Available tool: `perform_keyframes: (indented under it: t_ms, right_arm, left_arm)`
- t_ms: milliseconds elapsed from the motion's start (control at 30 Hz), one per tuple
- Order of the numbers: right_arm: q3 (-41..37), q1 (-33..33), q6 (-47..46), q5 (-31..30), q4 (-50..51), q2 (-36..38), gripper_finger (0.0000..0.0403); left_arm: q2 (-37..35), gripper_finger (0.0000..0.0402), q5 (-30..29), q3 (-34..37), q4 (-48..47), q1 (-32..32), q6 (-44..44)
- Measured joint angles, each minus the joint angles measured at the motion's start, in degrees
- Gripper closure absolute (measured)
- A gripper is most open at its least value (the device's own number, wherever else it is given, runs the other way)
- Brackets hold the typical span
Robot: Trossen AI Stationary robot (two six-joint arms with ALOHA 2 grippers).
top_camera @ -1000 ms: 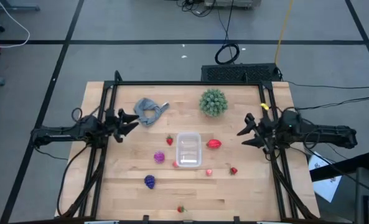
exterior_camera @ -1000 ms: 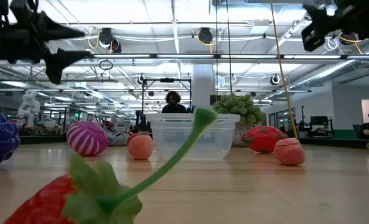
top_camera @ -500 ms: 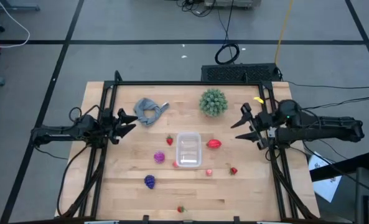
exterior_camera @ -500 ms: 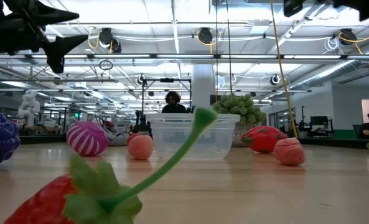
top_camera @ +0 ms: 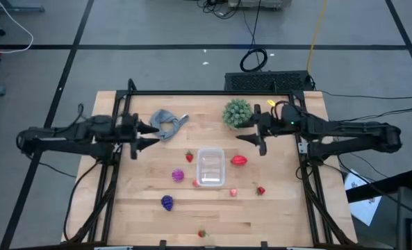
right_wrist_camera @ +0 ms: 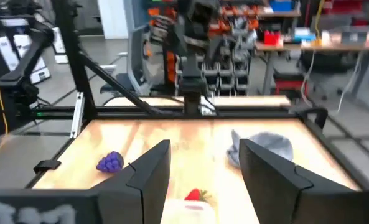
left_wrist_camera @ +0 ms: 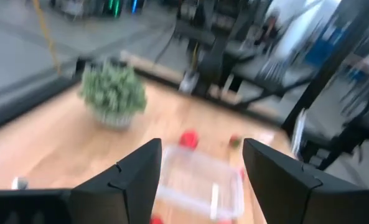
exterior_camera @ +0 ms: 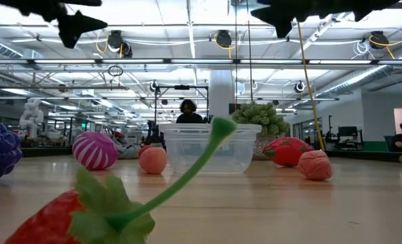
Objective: Pick and placing Produce into tupperware
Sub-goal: Put the onion into the transparent bin
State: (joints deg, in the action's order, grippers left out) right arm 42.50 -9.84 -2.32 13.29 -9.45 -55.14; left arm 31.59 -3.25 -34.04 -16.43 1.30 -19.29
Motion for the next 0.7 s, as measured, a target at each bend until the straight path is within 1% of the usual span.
perform_keyframes:
  t_ms: [100, 233, 333, 400, 533, 600, 700]
  right_arm:
    - [0.00, -0.70, -2.41, 0.00, 2.88, -0.20, 0.0220]
    - [0.02, -1.06, -2.96, 0.01, 7.87, 0.71, 0.0220]
    - [0.02, -1.06, -2.98, 0.02, 10.01, 1.55, 0.0220]
    - [0.02, -1.06, -2.98, 0.02, 11.06, 2.10, 0.0220]
    - [0.03, -1.06, -2.74, 0.01, 13.32, 3.19, 0.0220]
    - [0.04, -1.06, -2.03, 0.01, 14.89, 3.79, 0.0220]
    - [0.02, -1.06, -0.68, 0.01, 17.90, 4.65, 0.0220]
  left_arm:
    - [10.26, 0.0169, 0.05, -7.02, -5.00, -0.26, -1.36]
    - [23.85, 0.0169, 0.24, -16.37, -10.24, -1.43, -1.62]
    - [32.83, 0.0169, 0.47, -23.68, -13.29, -2.27, -1.49]
    - [38.28, 0.0169, 1.81, -27.85, -15.18, -2.87, -1.53]
    - [47.05, 0.0169, 6.40, -33.57, -18.31, -5.12, -3.92]
    - [50.11, 0.0169, 7.60, -35.41, -18.65, -6.21, -5.37]
    - [52.89, 0.0169, 7.79, -37.70, -22.23, -7.35, -5.70]
